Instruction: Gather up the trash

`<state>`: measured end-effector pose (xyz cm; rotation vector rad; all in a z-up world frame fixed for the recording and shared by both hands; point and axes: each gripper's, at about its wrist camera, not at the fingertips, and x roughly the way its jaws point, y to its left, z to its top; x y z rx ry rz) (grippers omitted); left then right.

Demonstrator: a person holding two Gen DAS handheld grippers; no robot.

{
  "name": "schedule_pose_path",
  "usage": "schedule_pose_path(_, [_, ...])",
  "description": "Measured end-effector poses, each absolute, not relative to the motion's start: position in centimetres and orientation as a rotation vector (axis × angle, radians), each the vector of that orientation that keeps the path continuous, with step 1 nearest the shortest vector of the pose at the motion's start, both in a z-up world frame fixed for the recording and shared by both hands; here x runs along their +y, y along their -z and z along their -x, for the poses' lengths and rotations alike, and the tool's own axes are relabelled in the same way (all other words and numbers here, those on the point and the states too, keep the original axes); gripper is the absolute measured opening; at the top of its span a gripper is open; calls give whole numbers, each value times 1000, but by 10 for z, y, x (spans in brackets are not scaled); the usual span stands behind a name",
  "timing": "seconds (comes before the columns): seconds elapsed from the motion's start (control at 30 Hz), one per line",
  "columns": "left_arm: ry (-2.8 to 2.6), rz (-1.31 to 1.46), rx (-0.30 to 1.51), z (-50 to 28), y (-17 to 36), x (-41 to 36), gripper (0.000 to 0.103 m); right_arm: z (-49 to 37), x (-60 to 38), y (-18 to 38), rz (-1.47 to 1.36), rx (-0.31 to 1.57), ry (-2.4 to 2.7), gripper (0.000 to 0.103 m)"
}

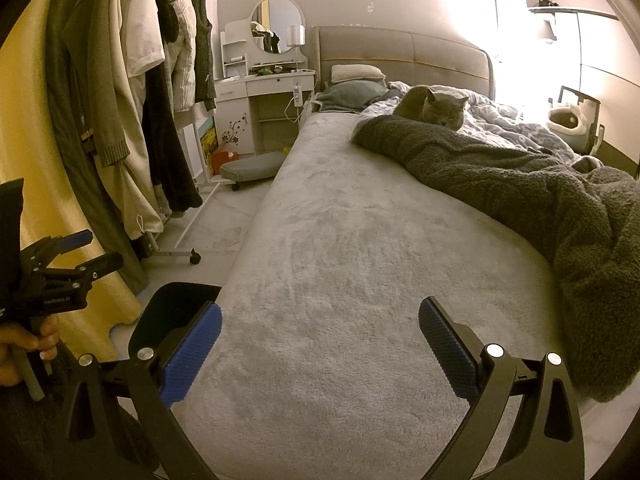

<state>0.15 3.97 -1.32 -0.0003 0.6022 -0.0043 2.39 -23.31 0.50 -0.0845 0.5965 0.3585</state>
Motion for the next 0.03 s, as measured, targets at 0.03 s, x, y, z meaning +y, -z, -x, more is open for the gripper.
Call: schedule_pose_path(0.03, [4, 1, 604, -2, 13, 40, 100, -24, -233, -5, 85, 596, -359, 100])
